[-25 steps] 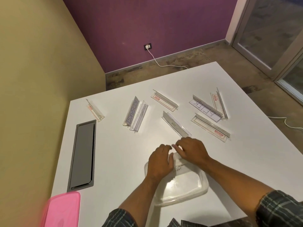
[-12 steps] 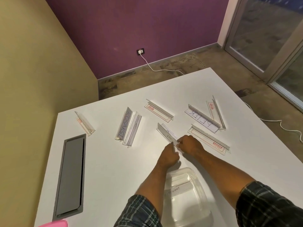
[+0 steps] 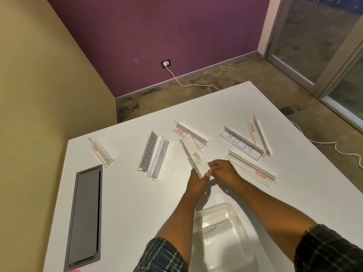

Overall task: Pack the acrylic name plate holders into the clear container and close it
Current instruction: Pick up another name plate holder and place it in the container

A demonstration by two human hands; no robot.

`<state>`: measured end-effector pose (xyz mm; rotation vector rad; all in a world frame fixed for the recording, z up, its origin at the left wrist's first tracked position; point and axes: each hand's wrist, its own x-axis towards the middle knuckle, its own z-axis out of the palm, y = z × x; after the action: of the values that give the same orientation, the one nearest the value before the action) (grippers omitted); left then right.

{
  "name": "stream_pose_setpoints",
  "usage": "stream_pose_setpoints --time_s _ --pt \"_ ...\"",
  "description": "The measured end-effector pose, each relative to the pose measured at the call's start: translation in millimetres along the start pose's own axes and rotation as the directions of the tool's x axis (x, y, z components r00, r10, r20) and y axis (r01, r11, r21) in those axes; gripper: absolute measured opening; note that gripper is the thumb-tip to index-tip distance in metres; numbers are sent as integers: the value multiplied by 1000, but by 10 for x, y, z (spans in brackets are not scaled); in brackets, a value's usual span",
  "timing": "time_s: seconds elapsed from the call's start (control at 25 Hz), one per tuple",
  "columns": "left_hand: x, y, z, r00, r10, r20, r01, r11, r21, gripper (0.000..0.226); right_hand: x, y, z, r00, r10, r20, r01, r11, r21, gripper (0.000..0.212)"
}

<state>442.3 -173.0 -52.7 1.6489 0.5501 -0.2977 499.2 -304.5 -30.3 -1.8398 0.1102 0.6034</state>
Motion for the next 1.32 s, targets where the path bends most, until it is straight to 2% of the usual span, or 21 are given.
stream_pose_setpoints --time_s 0.08,0.12,0.24,0.28,0.36,0.44,0.48,0.52,0.6,0.72,0.8,0.92,1.0,1.16,1.32 --pt "-58 72 -187 996 -82 43 87 986 -142 38 -99 -49 -9 997 12 82 -26 986 164 24" --pt "-119 90 -285 992 -103 71 115 976 -183 38 -165 -68 -24 992 3 129 -27 982 185 23" --pt "-332 108 -532 987 -110 120 128 980 -154 45 -354 -89 -66 965 -60 257 41 996 78 19" --pt "-411 117 -601 984 -114 139 133 982 -137 46 -415 -93 -65 960 -109 258 106 994 26 20" --pt "-572 129 -722 971 -134 197 151 986 -69 45 -509 -88 -94 952 -269 149 285 953 -106 36" --pt "-711 114 -828 949 -152 276 141 988 57 44 -564 -106 -182 884 -468 12 444 828 -342 68" --pt "-785 106 -879 936 -158 315 124 984 125 45 -574 -119 -240 825 -565 17 504 721 -475 86" --pt "-854 99 -919 922 -171 348 108 975 193 46 -582 -126 -305 760 -644 84 565 593 -574 99" --pt "-971 112 -984 892 -215 398 78 939 334 51 -637 -170 -408 648 -688 327 690 348 -635 108" --pt "-1108 149 -1021 819 -311 482 12 849 528 58 -790 -243 -434 568 -483 666 801 140 -581 96" --pt "-1183 158 -991 785 -366 500 -54 763 644 63 -926 -199 -377 550 -308 776 828 80 -555 85" --pt "-1268 140 -882 743 -428 514 -136 655 744 63 -1113 -9 -252 556 -137 820 831 63 -553 73" --pt "-1296 74 -796 739 -452 500 -184 578 795 64 -1205 141 -178 564 -43 825 825 79 -560 69" --pt "-1318 -185 -607 776 -467 424 -231 416 880 70 -1263 400 -80 609 5 793 784 150 -603 67" --pt "-1361 -416 -471 801 -480 358 -248 279 928 74 -1305 688 81 618 33 786 782 76 -618 59"
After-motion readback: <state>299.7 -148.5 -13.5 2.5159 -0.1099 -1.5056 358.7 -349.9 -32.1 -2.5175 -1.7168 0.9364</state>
